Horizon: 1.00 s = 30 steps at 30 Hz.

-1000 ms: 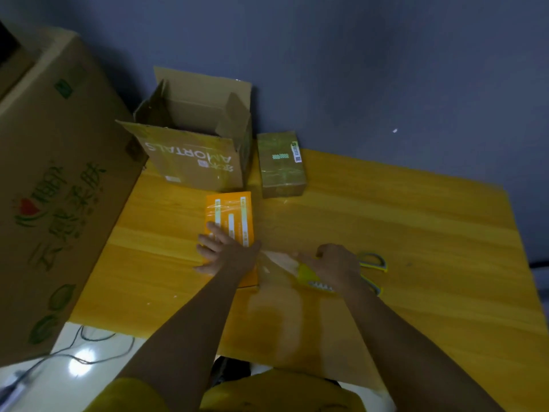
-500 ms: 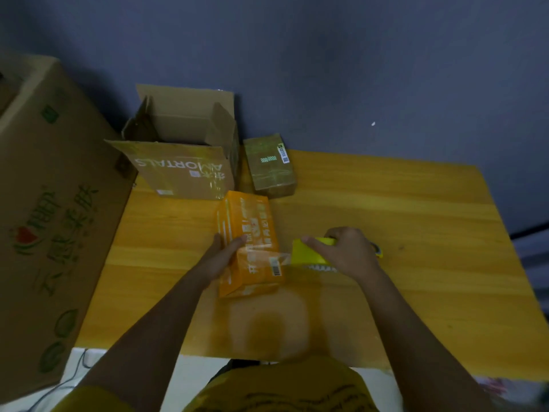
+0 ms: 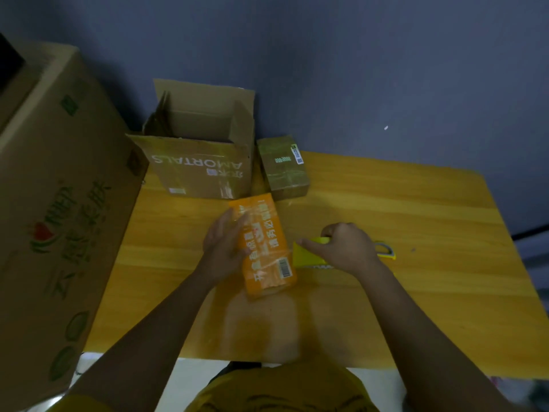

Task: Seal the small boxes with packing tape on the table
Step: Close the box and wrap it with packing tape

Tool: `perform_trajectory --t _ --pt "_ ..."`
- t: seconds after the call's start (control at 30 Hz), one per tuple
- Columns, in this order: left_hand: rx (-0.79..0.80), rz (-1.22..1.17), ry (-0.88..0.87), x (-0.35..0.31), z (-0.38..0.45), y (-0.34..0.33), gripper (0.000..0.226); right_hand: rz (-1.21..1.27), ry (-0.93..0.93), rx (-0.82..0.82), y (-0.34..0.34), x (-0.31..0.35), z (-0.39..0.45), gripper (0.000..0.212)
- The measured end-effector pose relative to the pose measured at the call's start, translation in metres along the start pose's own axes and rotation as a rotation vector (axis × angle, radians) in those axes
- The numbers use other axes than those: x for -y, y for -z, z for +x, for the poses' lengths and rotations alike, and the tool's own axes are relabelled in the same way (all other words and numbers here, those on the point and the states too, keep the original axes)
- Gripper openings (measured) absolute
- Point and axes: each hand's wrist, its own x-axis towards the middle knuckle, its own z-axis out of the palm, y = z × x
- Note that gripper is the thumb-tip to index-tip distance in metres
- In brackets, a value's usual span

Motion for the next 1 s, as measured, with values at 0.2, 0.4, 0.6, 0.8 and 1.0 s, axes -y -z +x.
perform_trajectory --t 0.2,0.4,0.6,0.8,1.0 --pt "0.233 0.103 -0.009 -0.024 0.005 0.006 0.052 0.001 -0.023 0.023 0.004 0.001 0.004 0.077" --pt "0.399 0.363 -0.019 -0.032 0.001 -0.007 0.141 0.023 -0.057 0.044 0.009 -0.002 0.005 0.08" --pt "0.396 0.277 -0.031 -0.017 0.002 -0.012 0.157 0.021 -0.077 0.08 0.012 0.001 0.011 0.074" --pt "0.386 0.272 -0.015 -0.02 -0.001 -0.011 0.143 -0.013 -0.079 0.09 0.012 -0.001 0.018 0.091" --pt "0.396 0.271 -0.018 -0.016 0.002 -0.013 0.156 -0.07 -0.067 0.103 0.014 -0.007 0.026 0.082"
